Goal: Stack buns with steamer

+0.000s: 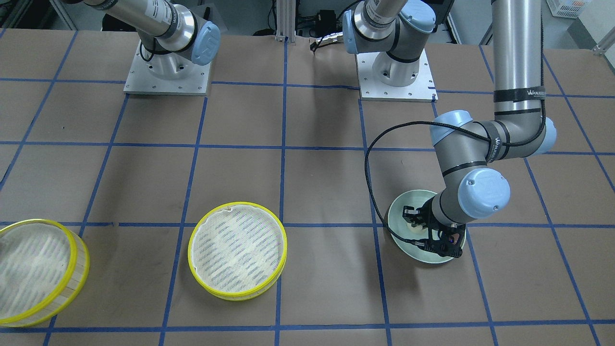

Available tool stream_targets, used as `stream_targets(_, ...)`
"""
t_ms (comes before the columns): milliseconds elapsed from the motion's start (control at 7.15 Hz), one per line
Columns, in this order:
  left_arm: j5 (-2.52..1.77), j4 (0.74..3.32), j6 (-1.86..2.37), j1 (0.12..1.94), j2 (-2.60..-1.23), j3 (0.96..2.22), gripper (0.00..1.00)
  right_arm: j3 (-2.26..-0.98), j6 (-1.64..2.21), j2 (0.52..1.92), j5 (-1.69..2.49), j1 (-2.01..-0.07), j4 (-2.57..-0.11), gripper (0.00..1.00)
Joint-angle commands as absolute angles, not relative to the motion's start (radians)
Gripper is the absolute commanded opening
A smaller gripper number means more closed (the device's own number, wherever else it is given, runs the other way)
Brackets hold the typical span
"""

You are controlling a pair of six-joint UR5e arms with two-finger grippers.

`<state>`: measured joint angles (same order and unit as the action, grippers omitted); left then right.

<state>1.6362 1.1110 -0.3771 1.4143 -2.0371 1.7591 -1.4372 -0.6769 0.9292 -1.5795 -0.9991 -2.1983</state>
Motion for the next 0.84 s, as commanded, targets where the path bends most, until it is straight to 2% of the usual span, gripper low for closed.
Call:
stream_targets(0,1.647,1.105,-0.387,1.414,-2.04,1.735,0.0,-1.437,-0.705,0.922,-1.565,-0.992,-2.198,0.54)
stream_targets(140,1.643,1.104,-0.368,1.416,-2.016,1.689,0.0,-1.437,-0.716,0.923,-1.565,-0.992,-2.198,0.48)
stream_targets(280,1.646,1.123,-0.307,1.426,-1.993,1.621,0.0,-1.436,-0.716,0.923,-1.572,-0.992,-2.2,0.24)
stream_targets(419,1.635,1.124,-0.261,1.452,-1.973,1.58,0.0,-1.437,-0.721,0.923,-1.572,-0.991,-2.2,0.16)
stream_targets(559,1.564,1.112,-0.151,1.489,-1.961,1.56,0.0,-1.437,-0.721,0.923,-1.575,-0.991,-2.198,0.02)
stream_targets(699,1.533,1.062,-0.043,1.538,-1.968,1.549,0.0,-1.437,-0.709,0.93,-1.575,-0.991,-2.198,0.0)
